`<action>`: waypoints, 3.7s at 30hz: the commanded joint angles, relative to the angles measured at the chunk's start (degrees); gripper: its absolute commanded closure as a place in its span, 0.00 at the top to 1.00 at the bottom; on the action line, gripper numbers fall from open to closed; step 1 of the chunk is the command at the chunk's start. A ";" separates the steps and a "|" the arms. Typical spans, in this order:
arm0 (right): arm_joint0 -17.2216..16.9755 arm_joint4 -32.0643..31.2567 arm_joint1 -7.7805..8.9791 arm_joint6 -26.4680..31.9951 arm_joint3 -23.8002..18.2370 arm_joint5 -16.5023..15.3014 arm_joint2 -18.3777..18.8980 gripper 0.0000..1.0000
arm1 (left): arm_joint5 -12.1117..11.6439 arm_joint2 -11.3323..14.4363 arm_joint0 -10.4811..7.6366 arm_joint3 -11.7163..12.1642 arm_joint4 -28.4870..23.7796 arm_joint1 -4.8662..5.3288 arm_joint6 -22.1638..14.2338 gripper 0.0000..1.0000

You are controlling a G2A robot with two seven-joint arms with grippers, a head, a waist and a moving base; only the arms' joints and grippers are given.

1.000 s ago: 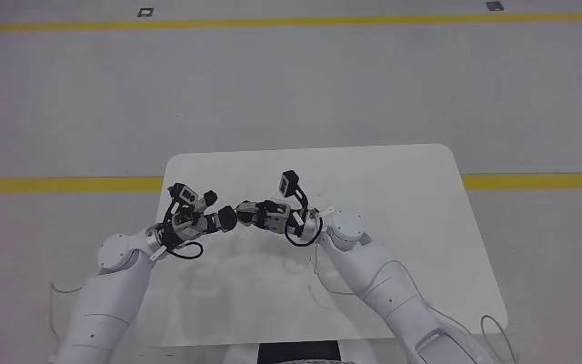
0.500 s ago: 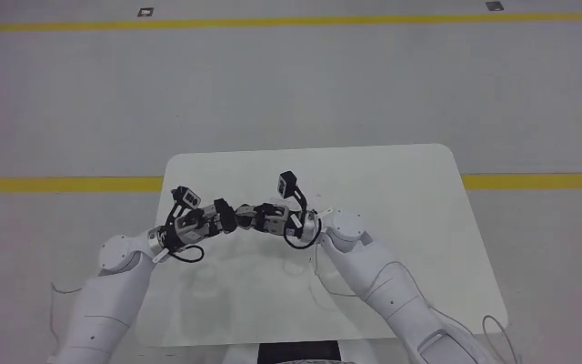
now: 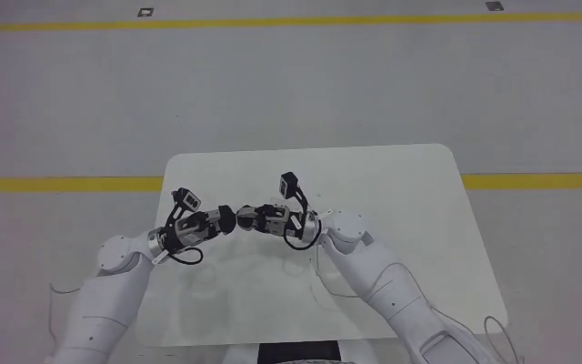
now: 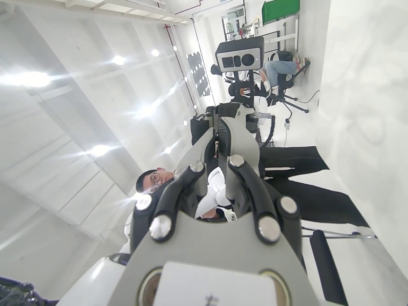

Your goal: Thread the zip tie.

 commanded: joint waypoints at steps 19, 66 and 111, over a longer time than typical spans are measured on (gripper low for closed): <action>0.34 0.39 0.56 0.72 -0.26 0.04 -0.95 0.00 | -0.18 0.79 0.03 0.43 -0.27 0.60 0.37 0.08; 0.19 -3.41 2.49 -3.54 -2.54 -1.89 2.07 1.00 | -5.85 -1.58 -0.73 1.35 -1.51 1.55 2.02 0.00; 15.65 -53.33 2.33 1.02 -4.72 11.19 -14.74 1.00 | -5.85 -17.98 -0.77 -1.25 2.17 -4.33 -1.61 0.00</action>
